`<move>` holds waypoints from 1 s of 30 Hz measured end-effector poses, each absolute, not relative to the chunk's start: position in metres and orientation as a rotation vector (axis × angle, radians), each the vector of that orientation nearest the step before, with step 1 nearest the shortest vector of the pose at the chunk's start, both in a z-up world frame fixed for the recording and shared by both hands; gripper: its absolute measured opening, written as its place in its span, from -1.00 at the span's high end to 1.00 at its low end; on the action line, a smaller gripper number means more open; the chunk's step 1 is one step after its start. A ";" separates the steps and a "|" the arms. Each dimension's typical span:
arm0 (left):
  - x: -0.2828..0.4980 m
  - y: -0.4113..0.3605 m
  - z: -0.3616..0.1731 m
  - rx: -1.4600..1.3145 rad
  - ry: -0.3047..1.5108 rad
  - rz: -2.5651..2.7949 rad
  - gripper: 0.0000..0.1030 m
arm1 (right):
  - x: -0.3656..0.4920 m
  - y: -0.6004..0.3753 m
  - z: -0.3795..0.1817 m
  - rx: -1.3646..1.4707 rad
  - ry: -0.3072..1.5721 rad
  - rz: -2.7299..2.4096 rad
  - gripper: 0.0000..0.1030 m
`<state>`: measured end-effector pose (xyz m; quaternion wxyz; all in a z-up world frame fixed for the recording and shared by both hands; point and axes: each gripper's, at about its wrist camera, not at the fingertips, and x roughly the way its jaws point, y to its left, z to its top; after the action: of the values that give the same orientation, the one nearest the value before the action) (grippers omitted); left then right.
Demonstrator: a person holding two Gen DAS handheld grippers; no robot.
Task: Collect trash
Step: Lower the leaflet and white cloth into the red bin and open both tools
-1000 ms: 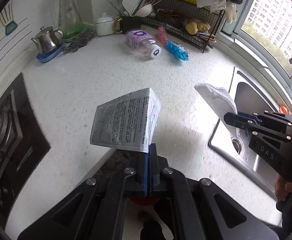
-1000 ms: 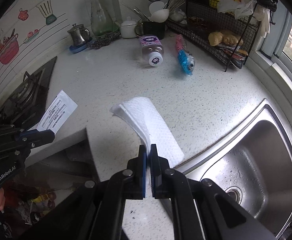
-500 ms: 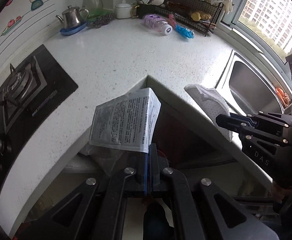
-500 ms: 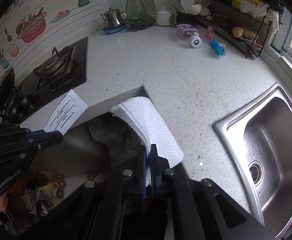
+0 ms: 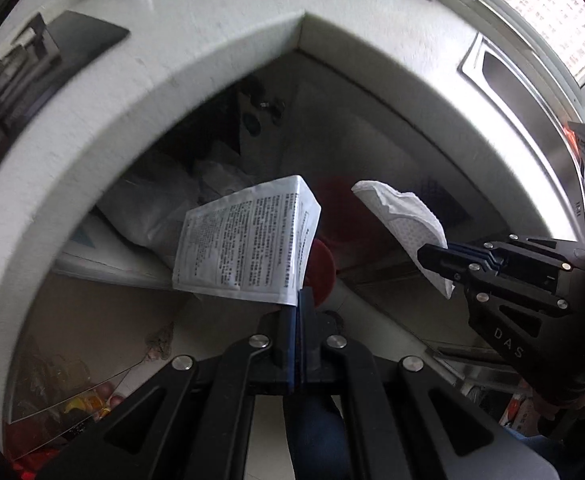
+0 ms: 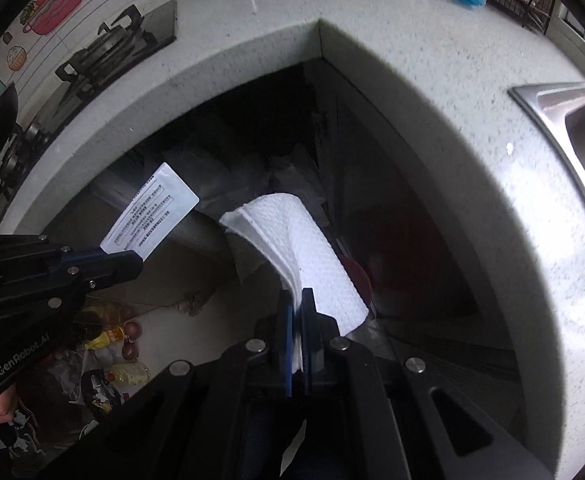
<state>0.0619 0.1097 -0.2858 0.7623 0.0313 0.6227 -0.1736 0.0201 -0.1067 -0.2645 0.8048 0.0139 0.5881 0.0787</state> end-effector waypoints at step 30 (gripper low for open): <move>0.087 0.027 -0.512 0.250 1.528 -0.565 0.21 | 0.022 -0.172 -0.447 0.214 1.347 -0.110 0.93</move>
<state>0.0868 0.0267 -0.5118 0.6792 0.1112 0.6804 -0.2516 0.0218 -0.1720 -0.4467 0.7749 0.0990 0.6221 -0.0510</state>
